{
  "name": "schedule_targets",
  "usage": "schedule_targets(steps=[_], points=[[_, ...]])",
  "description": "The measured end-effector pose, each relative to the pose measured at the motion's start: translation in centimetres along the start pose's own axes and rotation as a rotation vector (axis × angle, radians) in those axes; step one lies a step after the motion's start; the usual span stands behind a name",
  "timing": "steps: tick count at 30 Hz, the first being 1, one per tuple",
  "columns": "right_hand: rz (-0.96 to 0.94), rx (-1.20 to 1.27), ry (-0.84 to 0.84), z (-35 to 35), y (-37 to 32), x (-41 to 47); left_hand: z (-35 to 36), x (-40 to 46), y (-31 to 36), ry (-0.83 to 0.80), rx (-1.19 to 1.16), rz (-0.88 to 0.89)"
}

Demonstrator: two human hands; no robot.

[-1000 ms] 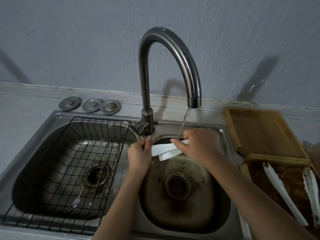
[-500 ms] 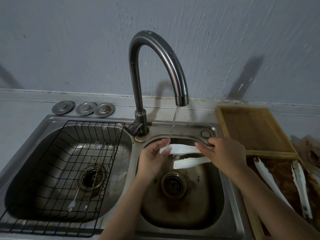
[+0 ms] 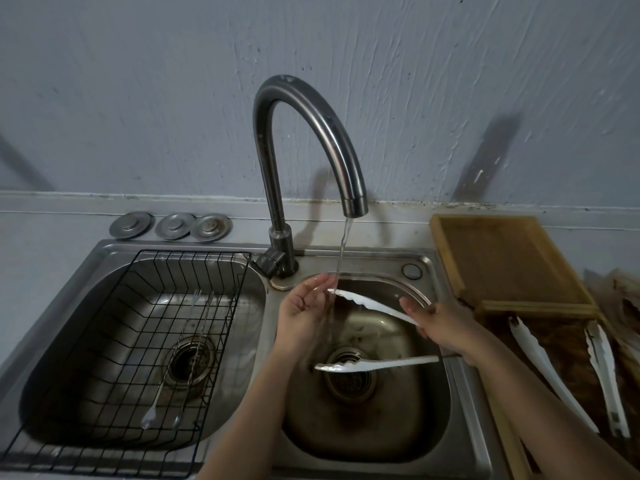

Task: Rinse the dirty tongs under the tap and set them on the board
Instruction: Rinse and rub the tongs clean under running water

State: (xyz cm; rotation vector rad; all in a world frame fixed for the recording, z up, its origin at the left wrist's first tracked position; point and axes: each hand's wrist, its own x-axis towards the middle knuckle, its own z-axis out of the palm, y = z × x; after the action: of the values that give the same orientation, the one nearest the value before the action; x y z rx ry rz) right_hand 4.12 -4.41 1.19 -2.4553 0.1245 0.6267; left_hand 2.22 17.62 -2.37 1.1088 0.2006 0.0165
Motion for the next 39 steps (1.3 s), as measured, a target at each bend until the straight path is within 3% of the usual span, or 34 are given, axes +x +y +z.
schedule_targets(steps=[5,10,13,18,22,25,30,36,39], points=[[-0.043,0.055,-0.112,0.7,-0.5,-0.6,0.4,0.1,-0.3,0.157,0.341,0.045],[-0.115,0.014,-0.172,1.0,0.0,-0.5,0.2,1.0,0.1,0.211,0.431,0.011],[-0.165,-0.037,-0.123,0.9,-0.1,-0.7,-0.3,1.2,0.5,0.200,0.543,-0.018],[-0.410,-0.085,-0.130,1.1,-1.0,-2.7,-1.3,1.1,0.7,0.309,0.568,-0.055],[-0.522,-0.211,0.068,1.9,-1.1,-2.9,-1.5,0.8,0.6,0.356,0.571,-0.098],[-0.425,-0.195,0.203,1.6,-0.5,-2.5,-1.2,0.7,-0.1,0.253,0.517,-0.207],[-0.337,-0.168,0.258,0.8,-0.3,-2.6,-0.6,0.8,-0.6,0.137,0.277,-0.510],[-0.346,-0.177,0.358,1.4,-0.6,-2.8,0.8,0.9,-1.0,0.287,0.281,-0.445],[-0.354,-0.098,0.371,1.9,-1.2,-2.9,2.8,0.6,-0.5,0.361,-0.093,-0.337]])
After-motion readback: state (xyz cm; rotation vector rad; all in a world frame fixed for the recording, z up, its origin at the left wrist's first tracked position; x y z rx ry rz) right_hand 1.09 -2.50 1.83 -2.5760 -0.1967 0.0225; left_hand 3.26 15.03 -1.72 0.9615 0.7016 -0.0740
